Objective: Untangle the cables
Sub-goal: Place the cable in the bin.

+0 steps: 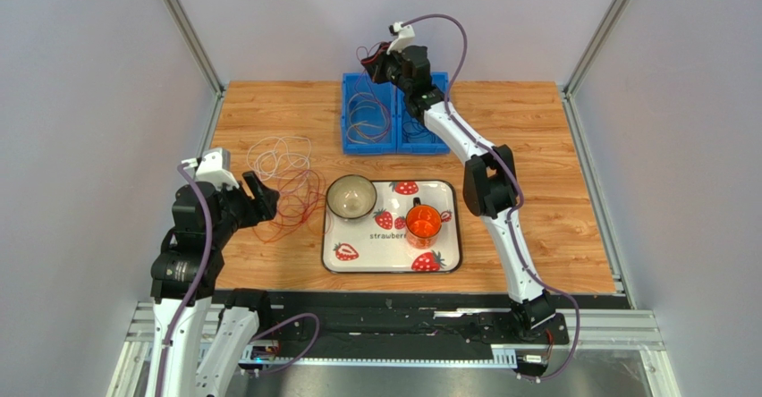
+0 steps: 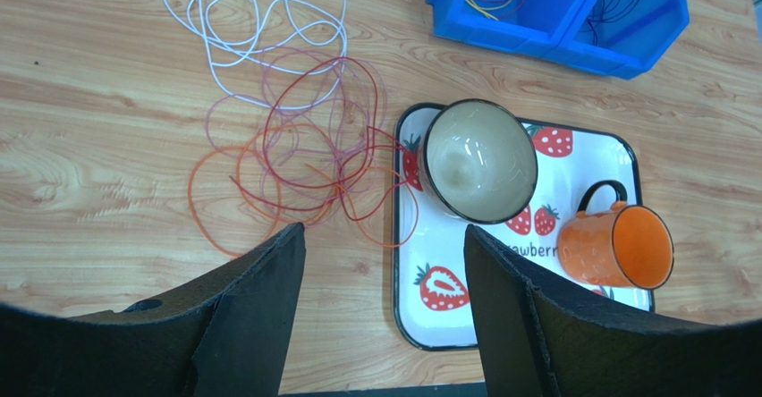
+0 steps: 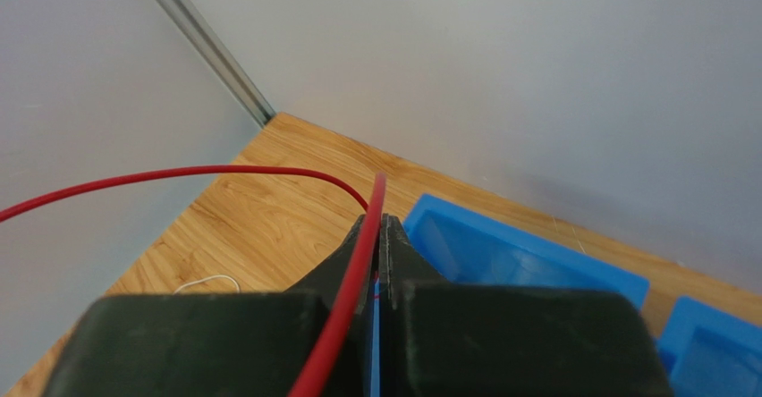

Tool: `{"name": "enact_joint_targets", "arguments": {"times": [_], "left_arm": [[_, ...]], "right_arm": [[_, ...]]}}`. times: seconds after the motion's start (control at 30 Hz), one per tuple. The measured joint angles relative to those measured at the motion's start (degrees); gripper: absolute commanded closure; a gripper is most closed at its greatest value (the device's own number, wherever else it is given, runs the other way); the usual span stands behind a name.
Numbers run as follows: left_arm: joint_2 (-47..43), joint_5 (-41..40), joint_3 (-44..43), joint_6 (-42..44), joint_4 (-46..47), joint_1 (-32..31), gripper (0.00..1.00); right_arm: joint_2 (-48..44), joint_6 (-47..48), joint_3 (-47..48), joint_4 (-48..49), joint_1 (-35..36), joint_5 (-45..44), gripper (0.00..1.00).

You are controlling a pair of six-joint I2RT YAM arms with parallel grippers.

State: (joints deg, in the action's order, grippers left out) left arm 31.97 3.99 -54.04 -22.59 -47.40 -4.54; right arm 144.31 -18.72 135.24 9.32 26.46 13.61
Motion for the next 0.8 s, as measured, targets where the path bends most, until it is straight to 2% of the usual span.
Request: {"name": "enact_joint_targets", "arguments": {"times": [0.23, 0.4, 0.53, 0.77, 0.8], "left_arm": [[-0.3, 0.0, 0.0, 0.0, 0.0, 0.0, 0.27], [-0.4, 0.0, 0.0, 0.0, 0.0, 0.0, 0.27], [-0.4, 0.0, 0.0, 0.0, 0.0, 0.0, 0.27], [-0.8, 0.0, 0.0, 0.0, 0.0, 0.0, 0.27], [-0.8, 0.0, 0.0, 0.0, 0.0, 0.0, 0.27]], "right_arm": [[0.3, 0.5, 0.2, -9.2, 2.4, -9.8, 1.00], [3.6, -0.6, 5.0, -17.6, 4.0, -16.5, 1.00], [5.3, -2.9, 8.1, -25.3, 4.4, -18.3, 1.00], [5.3, -5.7, 8.1, -33.6, 4.2, -20.1, 1.00], [5.3, -6.0, 8.1, -34.6, 4.2, -20.1, 0.98]]}}
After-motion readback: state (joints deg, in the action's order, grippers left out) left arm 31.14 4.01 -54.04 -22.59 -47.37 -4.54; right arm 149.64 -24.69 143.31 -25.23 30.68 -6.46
